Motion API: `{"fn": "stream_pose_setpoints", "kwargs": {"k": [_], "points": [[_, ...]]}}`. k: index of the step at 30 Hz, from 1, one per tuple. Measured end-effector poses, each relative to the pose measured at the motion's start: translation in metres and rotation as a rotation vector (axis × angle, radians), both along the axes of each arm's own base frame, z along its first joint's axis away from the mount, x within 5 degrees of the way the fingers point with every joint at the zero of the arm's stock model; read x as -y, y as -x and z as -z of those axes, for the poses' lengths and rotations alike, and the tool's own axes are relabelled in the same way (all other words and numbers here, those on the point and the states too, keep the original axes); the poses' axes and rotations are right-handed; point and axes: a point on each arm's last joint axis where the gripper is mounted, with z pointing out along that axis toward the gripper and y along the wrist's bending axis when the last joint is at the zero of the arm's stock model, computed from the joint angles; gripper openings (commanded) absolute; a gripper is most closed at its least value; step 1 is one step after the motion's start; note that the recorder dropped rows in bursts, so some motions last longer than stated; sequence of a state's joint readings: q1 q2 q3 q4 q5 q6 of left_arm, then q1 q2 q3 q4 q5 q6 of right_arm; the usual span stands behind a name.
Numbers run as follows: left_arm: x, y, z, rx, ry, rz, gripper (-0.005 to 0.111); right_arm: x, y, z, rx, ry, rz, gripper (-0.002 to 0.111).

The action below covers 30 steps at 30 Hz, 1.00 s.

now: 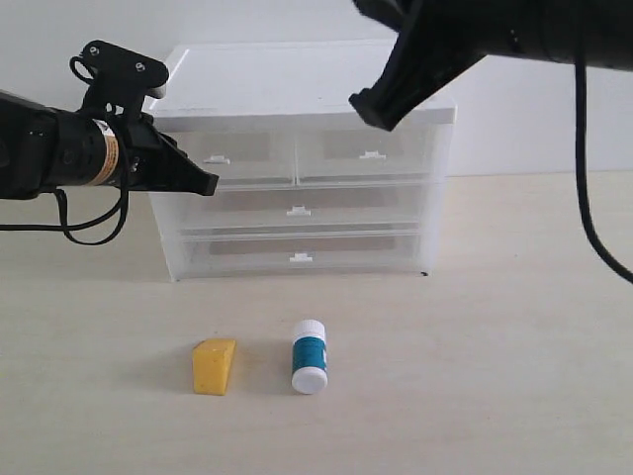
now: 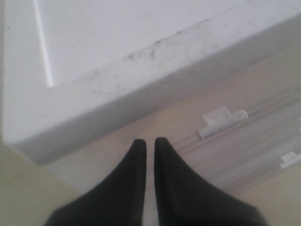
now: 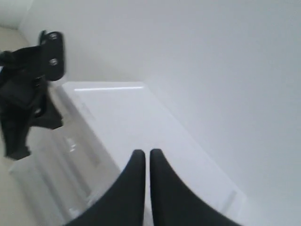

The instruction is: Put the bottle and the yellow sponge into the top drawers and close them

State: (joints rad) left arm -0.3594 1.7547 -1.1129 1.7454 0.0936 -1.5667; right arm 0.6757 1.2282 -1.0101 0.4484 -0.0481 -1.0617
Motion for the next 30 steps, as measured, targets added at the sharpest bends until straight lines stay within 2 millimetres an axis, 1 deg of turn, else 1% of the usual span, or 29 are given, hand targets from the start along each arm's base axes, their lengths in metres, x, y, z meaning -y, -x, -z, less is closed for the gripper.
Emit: {"fn": "stream_pose_setpoints", "kwargs": {"k": [5, 13, 16, 21, 26, 30], "points": [[0.0, 0.0, 0.0, 0.0, 0.0, 0.0, 0.004, 0.004, -0.003, -0.003, 0.112, 0.023, 0.053, 0.0], [0.0, 0.0, 0.0, 0.0, 0.0, 0.0, 0.004, 0.01, -0.007, -0.004, 0.253, 0.2, 0.116, 0.0], [0.0, 0.0, 0.0, 0.0, 0.0, 0.0, 0.004, 0.015, -0.01, -0.006, 0.278, 0.235, 0.183, 0.0], [0.0, 0.0, 0.0, 0.0, 0.0, 0.0, 0.004, 0.025, -0.014, -0.006, 0.267, 0.235, 0.296, 0.0], [0.0, 0.0, 0.0, 0.0, 0.0, 0.0, 0.004, 0.031, -0.015, 0.0, 0.306, 0.332, 0.361, 0.0], [0.0, 0.0, 0.0, 0.0, 0.0, 0.0, 0.004, 0.034, -0.015, 0.011, 0.313, 0.382, 0.38, 0.0]]}}
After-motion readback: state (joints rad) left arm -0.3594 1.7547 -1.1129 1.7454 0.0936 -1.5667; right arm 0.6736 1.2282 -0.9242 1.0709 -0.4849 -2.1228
